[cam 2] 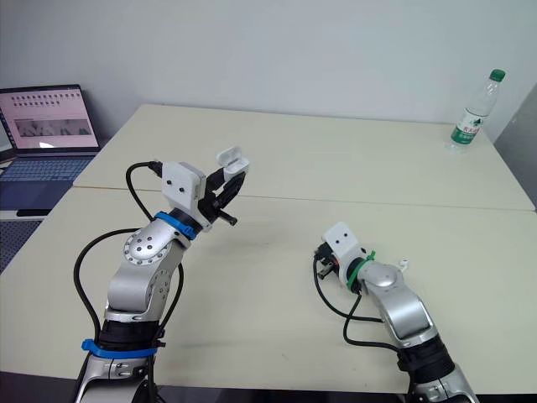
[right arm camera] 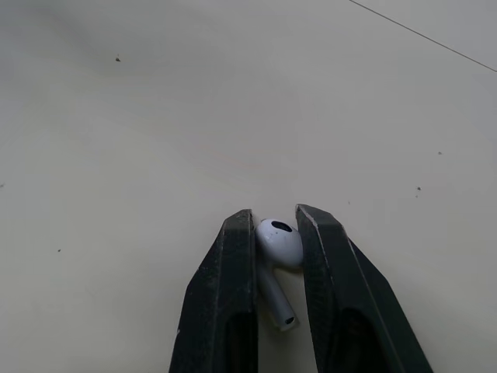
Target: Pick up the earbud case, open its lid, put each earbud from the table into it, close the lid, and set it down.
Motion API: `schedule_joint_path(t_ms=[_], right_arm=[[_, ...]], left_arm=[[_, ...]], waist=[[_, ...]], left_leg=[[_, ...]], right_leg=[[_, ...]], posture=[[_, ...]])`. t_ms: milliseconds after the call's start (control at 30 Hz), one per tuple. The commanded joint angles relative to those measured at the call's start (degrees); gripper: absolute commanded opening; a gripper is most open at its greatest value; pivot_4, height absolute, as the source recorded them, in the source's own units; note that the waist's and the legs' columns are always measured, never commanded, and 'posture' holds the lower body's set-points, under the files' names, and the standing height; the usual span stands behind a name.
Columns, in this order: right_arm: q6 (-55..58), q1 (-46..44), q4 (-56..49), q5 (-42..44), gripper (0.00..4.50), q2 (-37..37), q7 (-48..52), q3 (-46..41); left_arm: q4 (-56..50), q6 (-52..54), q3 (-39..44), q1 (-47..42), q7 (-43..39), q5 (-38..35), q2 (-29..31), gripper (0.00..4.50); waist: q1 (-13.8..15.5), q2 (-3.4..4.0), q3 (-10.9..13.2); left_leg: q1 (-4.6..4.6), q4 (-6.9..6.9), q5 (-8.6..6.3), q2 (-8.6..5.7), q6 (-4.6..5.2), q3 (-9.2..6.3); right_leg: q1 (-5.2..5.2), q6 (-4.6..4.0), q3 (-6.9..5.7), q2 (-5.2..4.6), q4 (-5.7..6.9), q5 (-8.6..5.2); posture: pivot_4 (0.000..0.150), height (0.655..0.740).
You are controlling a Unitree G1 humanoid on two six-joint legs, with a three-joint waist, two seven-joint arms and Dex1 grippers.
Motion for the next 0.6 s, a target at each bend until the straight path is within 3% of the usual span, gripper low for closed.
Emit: schedule_joint_path(t_ms=[33,333,467,600], right_arm=[[0.40,0.72,-2.97,1.17,0.40,-3.69,2.94,-2.25],[-4.80,3.47,-6.61,10.73,0.40,-32.50,28.70,-14.89],[-11.45,9.13,-0.19,8.71,0.40,-44.24,37.07,-17.14],[-22.47,9.98,11.23,2.99,0.40,-49.69,39.67,-14.98]], left_arm=[[-1.03,-0.97,0.48,-1.23,0.57,-0.34,-0.24,0.79],[-0.56,-3.19,0.01,-0.35,0.49,-0.19,-1.41,0.79],[0.48,-4.79,-0.39,-0.32,0.56,0.00,-2.23,0.79],[1.26,-5.86,-0.99,-0.59,0.65,0.24,-3.06,0.79]], waist=[[0.05,0.00,0.00],[0.09,0.00,0.01],[0.11,0.00,0.01],[-0.08,0.00,0.01]], left_leg=[[0.00,0.00,0.00,-0.01,0.00,0.00],[0.00,0.00,0.00,-0.05,0.01,-0.02],[0.14,-0.04,-0.01,0.00,0.02,-0.10],[0.60,-0.08,-0.02,0.01,0.03,0.06]], right_leg=[[0.00,0.00,0.00,0.00,0.00,0.00],[0.03,0.06,-0.01,0.00,-0.05,-0.02],[0.33,0.07,-0.11,0.02,-0.35,-0.02],[0.78,0.13,0.03,0.02,-0.55,0.00]], posture=[[0.150,0.7400],[0.150,0.7400],[0.150,0.7400],[0.150,0.7400]])
